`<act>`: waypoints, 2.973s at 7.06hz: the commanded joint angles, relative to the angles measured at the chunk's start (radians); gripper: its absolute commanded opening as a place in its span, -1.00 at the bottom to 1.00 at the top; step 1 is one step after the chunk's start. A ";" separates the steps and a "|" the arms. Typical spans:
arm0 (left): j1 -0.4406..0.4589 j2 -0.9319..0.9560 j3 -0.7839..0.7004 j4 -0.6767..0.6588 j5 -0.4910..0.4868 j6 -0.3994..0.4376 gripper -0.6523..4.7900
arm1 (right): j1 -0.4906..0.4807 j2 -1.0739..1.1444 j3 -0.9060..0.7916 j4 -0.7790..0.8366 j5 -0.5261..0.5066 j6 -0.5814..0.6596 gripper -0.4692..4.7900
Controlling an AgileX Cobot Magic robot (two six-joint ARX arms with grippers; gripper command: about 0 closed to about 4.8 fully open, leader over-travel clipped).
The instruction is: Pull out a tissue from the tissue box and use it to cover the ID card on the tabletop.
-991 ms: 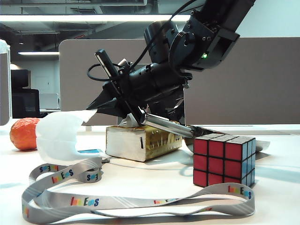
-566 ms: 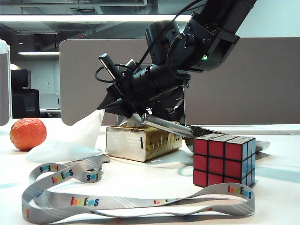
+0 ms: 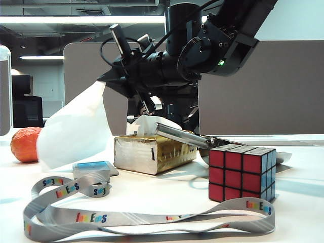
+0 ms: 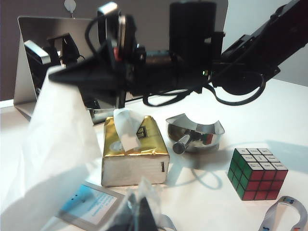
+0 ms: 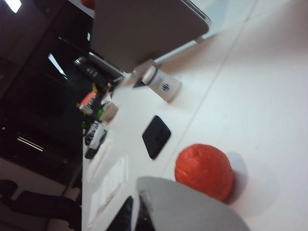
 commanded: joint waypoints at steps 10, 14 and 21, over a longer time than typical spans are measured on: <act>-0.001 0.001 0.003 0.004 0.002 -0.002 -0.78 | 0.009 0.155 0.402 -0.167 -0.224 0.120 -0.85; -0.001 0.001 0.003 0.005 0.002 -0.002 -0.78 | -0.004 0.148 0.401 -0.220 -0.441 0.164 -0.85; -0.001 0.001 0.003 0.005 0.001 -0.001 -0.78 | -0.059 0.148 0.399 -0.995 -0.194 -0.272 -0.85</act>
